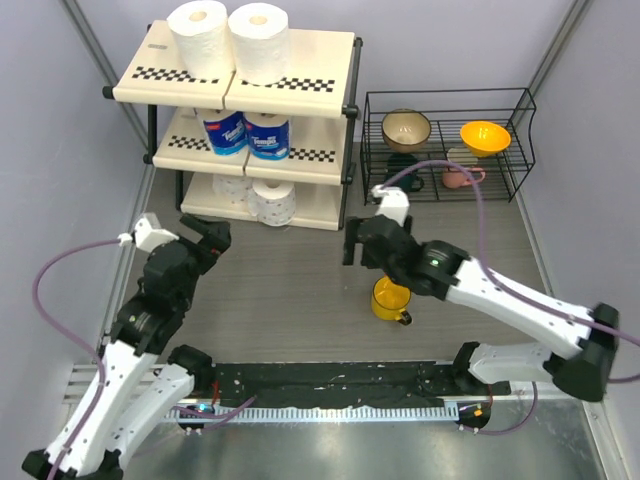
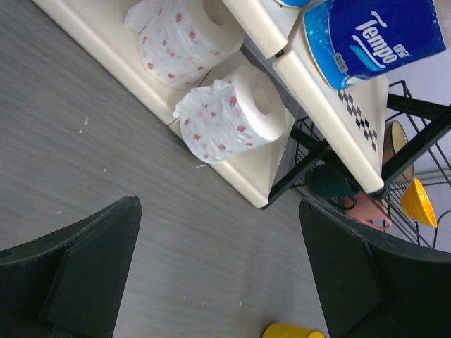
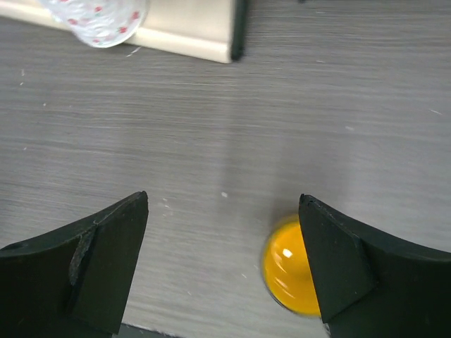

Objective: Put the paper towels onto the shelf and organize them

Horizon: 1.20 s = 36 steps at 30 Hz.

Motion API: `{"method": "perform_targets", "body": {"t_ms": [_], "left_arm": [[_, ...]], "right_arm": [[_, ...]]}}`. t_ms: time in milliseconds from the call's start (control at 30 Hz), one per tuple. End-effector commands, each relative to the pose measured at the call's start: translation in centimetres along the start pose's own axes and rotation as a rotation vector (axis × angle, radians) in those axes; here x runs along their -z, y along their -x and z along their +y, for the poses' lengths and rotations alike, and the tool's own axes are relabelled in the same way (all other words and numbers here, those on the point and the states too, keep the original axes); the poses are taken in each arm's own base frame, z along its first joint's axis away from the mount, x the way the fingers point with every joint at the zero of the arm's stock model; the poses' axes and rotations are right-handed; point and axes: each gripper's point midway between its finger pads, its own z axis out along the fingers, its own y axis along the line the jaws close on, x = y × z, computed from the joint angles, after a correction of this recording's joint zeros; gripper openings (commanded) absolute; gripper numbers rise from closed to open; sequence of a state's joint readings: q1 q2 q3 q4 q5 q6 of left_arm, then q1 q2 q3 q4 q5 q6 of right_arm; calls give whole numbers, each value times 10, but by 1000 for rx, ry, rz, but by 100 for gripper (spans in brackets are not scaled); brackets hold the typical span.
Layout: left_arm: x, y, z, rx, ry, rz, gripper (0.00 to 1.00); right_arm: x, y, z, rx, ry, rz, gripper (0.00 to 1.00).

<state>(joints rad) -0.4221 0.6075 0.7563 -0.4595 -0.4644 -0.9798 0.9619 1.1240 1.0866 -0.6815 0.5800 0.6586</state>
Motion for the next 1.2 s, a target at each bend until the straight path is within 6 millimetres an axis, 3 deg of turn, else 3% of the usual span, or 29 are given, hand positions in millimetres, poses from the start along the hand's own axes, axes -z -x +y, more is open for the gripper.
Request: {"method": "perform_targets", "body": {"t_ms": [0, 33, 67, 133, 233, 267, 333, 367, 433, 600, 633, 700, 733, 833, 1167], "left_arm": [[39, -1, 28, -53, 31, 56, 99], [42, 0, 29, -50, 26, 52, 100], [45, 1, 31, -46, 22, 49, 100], [52, 0, 34, -44, 16, 58, 100], [58, -4, 37, -54, 22, 86, 100], [59, -5, 37, -57, 23, 94, 100], [61, -5, 37, -56, 15, 98, 100], [63, -3, 35, -52, 6, 94, 100], [64, -2, 34, -49, -1, 94, 100], [70, 1, 33, -60, -9, 94, 100], [71, 3, 33, -65, -12, 91, 100], [73, 4, 35, -68, -5, 87, 100], [74, 5, 36, -69, -4, 84, 100], [80, 8, 36, -63, -15, 76, 100], [87, 7, 42, -58, -1, 88, 100]], "right_arm": [[-31, 33, 77, 5, 172, -86, 93], [-49, 21, 87, 36, 157, -57, 93], [-54, 31, 102, 39, 174, -78, 93], [-75, 26, 127, 72, 180, -80, 93], [-95, 30, 144, 83, 144, -121, 93], [-112, 18, 147, 114, 111, -109, 93], [-123, 20, 167, 109, 128, -124, 93], [-135, 9, 173, 123, 128, -116, 93], [-139, 14, 196, 116, 189, -159, 93], [-171, 2, 222, 143, 201, -212, 93], [-172, 9, 229, 137, 209, -241, 93], [-184, 2, 233, 149, 202, -248, 93], [-185, 9, 238, 139, 204, -277, 93], [-199, 8, 241, 136, 180, -299, 92], [-217, 4, 239, 107, 139, -369, 92]]}}
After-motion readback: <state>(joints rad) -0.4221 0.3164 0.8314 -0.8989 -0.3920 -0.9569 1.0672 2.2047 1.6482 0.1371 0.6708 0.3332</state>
